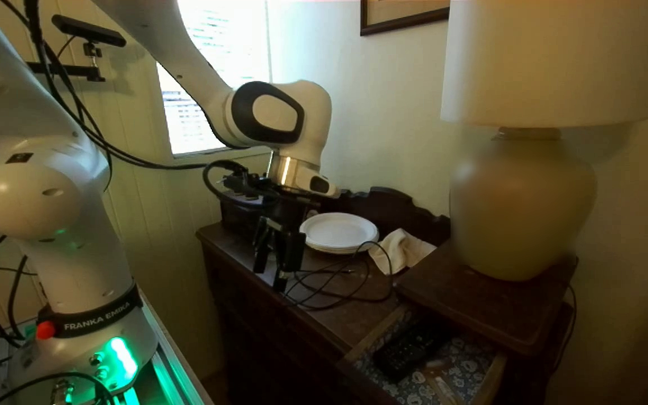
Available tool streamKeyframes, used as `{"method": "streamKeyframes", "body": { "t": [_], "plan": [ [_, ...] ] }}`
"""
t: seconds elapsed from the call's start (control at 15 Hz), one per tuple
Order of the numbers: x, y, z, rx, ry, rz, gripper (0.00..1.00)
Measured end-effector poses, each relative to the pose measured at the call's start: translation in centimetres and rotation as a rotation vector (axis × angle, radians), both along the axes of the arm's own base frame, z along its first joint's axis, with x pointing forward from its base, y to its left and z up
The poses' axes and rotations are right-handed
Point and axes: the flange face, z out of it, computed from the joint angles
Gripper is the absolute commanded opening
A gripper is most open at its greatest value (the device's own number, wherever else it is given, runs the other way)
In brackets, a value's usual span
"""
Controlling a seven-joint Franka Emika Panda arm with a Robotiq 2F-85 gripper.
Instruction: Close the drawer completely
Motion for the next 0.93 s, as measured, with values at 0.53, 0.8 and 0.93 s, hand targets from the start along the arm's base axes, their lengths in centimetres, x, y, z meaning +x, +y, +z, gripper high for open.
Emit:
{"method": "streamKeyframes", "body": {
  "t": [0.53,0.8,0.93],
  "plan": [
    [-4.1,-7.1,-7.0,-0.169,0.095,-0.041,1.0],
    [-7.2,-11.2,-9.7,-0.229,-0.029,-0.16,1.0],
    [-6.9,-11.2,-9.7,-0.23,-0.026,-0.152,1.0]
  ]
}}
